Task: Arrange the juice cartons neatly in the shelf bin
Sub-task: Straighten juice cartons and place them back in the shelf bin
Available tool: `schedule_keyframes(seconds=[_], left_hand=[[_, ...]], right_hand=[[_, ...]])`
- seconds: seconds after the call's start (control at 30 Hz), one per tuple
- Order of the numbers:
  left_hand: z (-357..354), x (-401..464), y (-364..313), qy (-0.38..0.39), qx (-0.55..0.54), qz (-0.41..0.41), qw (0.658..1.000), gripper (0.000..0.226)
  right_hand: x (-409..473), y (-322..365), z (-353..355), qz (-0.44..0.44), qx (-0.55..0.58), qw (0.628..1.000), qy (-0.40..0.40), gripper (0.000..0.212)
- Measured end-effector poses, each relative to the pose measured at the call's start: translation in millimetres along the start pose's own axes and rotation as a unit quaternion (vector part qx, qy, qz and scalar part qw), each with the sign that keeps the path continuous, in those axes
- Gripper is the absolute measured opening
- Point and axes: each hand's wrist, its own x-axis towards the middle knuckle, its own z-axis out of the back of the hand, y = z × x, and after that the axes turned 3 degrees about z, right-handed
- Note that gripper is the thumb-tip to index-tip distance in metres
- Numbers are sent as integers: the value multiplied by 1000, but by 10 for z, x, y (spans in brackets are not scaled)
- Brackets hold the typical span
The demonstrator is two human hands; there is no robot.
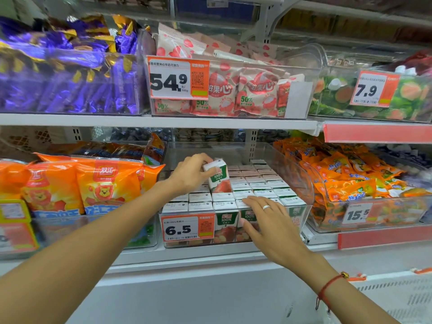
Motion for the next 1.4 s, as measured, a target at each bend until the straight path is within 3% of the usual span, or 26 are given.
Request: schedule_keyframes(seconds=[0.07, 0.17, 0.27, 0.4, 0.47, 0.57, 0.7, 0.83, 1.03, 1.4], left_hand=[[-7, -136, -55, -77, -33, 3, 996, 37], [86, -363, -173, -149, -175, 3, 973, 35], [181, -688, -293, -138, -289, 14, 947, 33], [164, -1223, -383, -90, -348, 52, 932, 25], [126, -1440, -390, -59, -372, 75, 923, 41], [79, -1612, -328, -41, -411, 127, 902, 56], [53, -1675, -205, 15, -448, 170, 878, 71], [31, -1726, -141, 48, -435, 168, 883, 56], [-27, -1719, -125, 56, -420, 184, 887, 43], [-22, -1691, -106, 19, -496, 236, 835, 37]], right_hand=[[11, 37, 52, -10, 19, 1000, 0, 51], [-6, 139, 176, -22, 69, 997, -24, 50], [-55, 339, 345, -50, 206, 976, -41, 48], [-132, 700, 495, -100, 451, 887, -5, 53], [-183, 804, 498, -104, 500, 860, 17, 40], [-244, 879, 438, -101, 516, 850, 29, 15], [-305, 906, 402, -125, 539, 832, 52, 23], [-288, 867, 395, -163, 524, 835, 40, 44], [-276, 813, 334, -176, 506, 842, 70, 35], [-362, 669, 353, -152, 605, 756, 198, 34]])
